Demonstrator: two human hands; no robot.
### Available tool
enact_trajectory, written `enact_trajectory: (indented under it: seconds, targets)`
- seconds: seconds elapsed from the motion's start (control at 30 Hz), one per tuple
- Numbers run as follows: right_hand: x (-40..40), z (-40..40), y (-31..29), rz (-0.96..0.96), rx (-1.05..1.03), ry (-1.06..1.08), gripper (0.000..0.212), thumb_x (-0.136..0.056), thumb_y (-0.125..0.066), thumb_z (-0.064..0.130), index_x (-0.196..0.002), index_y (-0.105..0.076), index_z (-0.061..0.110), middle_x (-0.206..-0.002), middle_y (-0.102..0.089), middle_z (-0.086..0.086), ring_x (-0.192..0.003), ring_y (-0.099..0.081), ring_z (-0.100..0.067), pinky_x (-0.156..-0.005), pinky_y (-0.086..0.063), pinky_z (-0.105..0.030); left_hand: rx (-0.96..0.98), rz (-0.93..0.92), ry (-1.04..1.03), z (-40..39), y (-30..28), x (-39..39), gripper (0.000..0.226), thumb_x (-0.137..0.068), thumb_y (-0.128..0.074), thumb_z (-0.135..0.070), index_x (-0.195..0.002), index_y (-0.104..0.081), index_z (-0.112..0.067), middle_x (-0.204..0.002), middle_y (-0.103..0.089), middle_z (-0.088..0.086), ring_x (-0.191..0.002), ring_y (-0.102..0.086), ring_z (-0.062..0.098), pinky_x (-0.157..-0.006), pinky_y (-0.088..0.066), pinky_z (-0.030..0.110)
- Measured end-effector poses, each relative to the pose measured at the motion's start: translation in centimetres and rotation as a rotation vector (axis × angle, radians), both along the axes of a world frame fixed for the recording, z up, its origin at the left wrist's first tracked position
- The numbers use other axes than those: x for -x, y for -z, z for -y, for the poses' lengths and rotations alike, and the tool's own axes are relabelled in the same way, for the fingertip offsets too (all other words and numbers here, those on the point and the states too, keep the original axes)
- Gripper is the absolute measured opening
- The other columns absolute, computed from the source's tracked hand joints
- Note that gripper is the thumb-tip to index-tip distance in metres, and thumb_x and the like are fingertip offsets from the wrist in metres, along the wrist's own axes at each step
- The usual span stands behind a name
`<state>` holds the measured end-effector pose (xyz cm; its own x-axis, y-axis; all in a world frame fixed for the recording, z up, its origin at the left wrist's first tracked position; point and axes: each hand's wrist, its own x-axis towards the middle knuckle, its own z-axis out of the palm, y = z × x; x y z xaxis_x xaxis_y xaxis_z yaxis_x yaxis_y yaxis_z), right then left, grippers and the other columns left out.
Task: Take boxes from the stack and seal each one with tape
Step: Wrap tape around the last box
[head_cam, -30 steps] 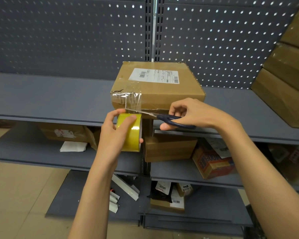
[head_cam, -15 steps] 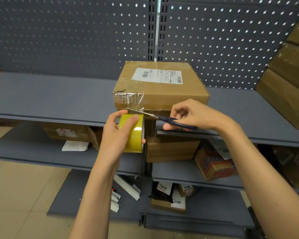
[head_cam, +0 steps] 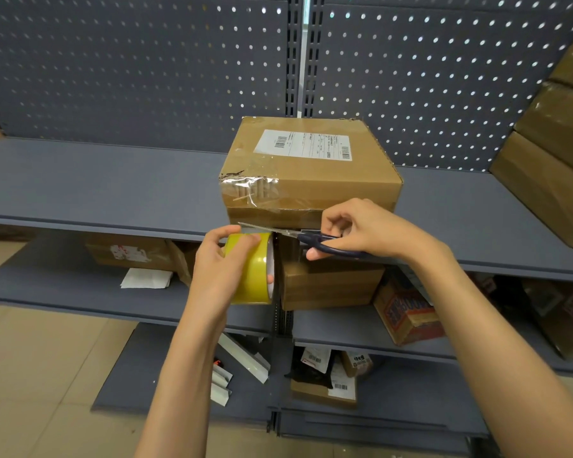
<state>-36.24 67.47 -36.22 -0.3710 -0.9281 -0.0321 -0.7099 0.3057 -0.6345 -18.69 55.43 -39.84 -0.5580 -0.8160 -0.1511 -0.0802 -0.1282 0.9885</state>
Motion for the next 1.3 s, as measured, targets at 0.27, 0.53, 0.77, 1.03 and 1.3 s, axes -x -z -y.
enact_trajectory:
  seconds: [0.27, 0.53, 0.77, 1.03, 1.3]
  targets:
    - [-2.1, -0.4, -1.1, 0.018, 0.199, 0.058, 0.047, -0.063, -0.079, 0.046, -0.078, -0.063, 0.004, -0.068, -0.06, -0.009, -0.055, -0.045, -0.004, -0.053, -0.035, -0.016, 0.018, -0.085, -0.038, -0.3, -1.5, -1.0, 0.031, -0.089, -0.063, -0.019, -0.118, -0.054, -0.023, -0.097, -0.058, 0.002, -0.065, -0.069, 0.017, -0.052, -0.056, 0.034]
    - [-0.9, -2.5, -2.1, -0.085, 0.658, 0.593, 0.028, -0.079, -0.075, 0.037, -0.083, -0.059, 0.014, -0.067, -0.056, 0.011, -0.054, -0.049, 0.004, -0.055, -0.041, -0.012, 0.0, -0.114, 0.051, -1.7, -2.1, -0.7, 0.031, -0.09, -0.059, -0.015, -0.119, -0.051, -0.023, -0.098, -0.064, 0.003, -0.049, -0.067, 0.014, -0.042, -0.048, 0.022]
    - [2.4, -6.3, 0.0, -0.259, 0.502, 0.919, 0.028, -0.093, -0.06, 0.022, -0.113, -0.059, 0.002, -0.092, -0.059, -0.001, -0.089, -0.054, -0.017, -0.067, -0.033, -0.009, 0.0, -0.12, 0.137, -3.0, -2.3, 0.2, 0.029, -0.091, -0.06, -0.016, -0.117, -0.052, -0.024, -0.104, -0.064, 0.008, -0.05, -0.067, 0.015, -0.044, -0.05, 0.023]
    - [3.4, -7.2, 3.1, -0.395, 0.109, 0.993, 0.022, -0.095, -0.057, 0.017, -0.104, -0.062, -0.003, -0.101, -0.063, -0.022, -0.095, -0.056, -0.038, -0.07, -0.034, -0.032, -0.001, -0.108, 0.164, -3.8, -2.4, 0.9, 0.029, -0.091, -0.059, -0.016, -0.119, -0.052, -0.022, -0.104, -0.065, 0.014, -0.048, -0.066, 0.014, -0.042, -0.048, 0.02]
    - [3.6, -6.4, 3.7, -0.469, 0.0, 0.934, 0.021, -0.094, -0.056, 0.013, -0.105, -0.063, -0.003, -0.101, -0.064, -0.023, -0.093, -0.058, -0.038, -0.067, -0.037, -0.033, -0.009, -0.098, 0.145, -3.3, -2.4, 0.8, 0.032, -0.09, -0.061, -0.017, -0.121, -0.052, -0.021, -0.108, -0.065, 0.014, -0.049, -0.067, 0.016, -0.043, -0.048, 0.021]
